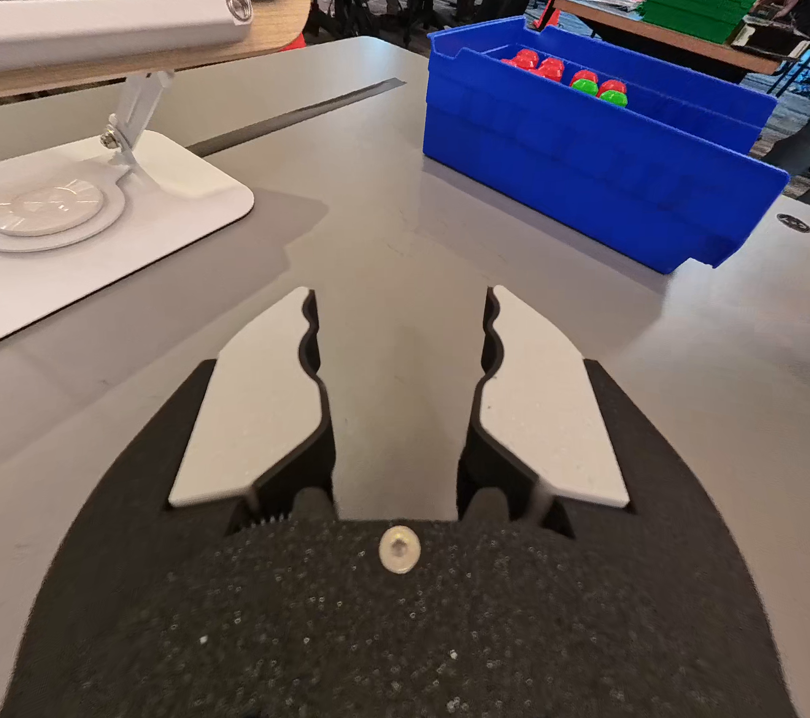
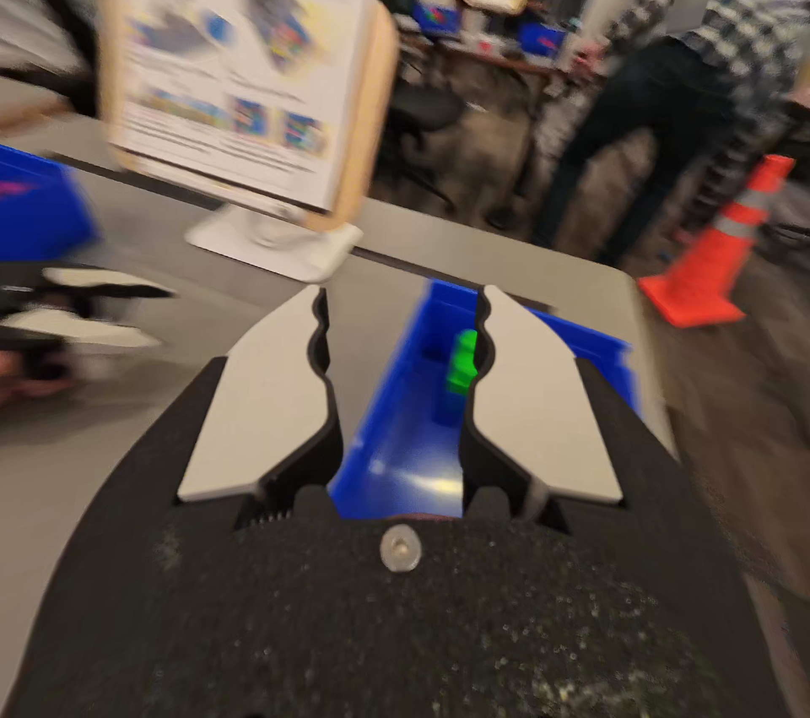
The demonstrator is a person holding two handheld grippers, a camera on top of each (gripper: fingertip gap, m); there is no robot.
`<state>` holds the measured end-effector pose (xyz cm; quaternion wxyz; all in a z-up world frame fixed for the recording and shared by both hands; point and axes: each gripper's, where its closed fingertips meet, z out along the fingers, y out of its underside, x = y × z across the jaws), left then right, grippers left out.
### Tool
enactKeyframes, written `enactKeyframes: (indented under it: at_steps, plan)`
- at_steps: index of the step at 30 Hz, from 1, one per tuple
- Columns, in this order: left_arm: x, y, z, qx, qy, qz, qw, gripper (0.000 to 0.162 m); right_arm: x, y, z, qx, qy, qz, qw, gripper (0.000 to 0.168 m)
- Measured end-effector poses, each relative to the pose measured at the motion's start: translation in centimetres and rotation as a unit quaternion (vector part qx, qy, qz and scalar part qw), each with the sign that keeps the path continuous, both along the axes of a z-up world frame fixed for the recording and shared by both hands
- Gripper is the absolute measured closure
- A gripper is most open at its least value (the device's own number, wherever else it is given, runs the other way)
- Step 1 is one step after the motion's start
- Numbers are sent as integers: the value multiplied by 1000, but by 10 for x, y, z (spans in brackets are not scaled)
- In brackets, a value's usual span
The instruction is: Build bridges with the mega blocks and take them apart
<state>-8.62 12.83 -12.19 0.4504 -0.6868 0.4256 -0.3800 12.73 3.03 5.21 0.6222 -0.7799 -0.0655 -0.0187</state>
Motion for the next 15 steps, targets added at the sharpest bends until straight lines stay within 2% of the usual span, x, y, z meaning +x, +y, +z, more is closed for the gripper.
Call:
enactKeyframes:
  at_steps: [3, 5, 7, 9, 10, 12, 15]
  plan:
    - [0, 0, 3, 15, -5, 4, 1000, 88, -54, 2, -7, 42, 78, 82, 993, 97]
    - [-1, 1, 4, 23, -8, 10, 1000, 88, -73, 12, -31, 47, 88, 90, 991, 97]
    - [-2, 1, 6, 29, -10, 13, 999, 88, -93, 25, -64, 41, 69, 90, 993, 90]
    - [-2, 1, 6, 33, -11, 15, 999, 88, -114, 33, -88, 20, 7, 94, 995, 96]
    - [-2, 1, 6, 35, -10, 16, 999, 88, -123, 37, -88, 39, -32, 82, 995, 95]
    - [-2, 1, 5, 35, -5, 18, 999, 88, -145, 39, -85, 49, -70, 74, 994, 104]
    - [-1, 0, 3, 28, -1, 16, 999, 89, -181, 40, -91, 52, -50, 96, 993, 115]
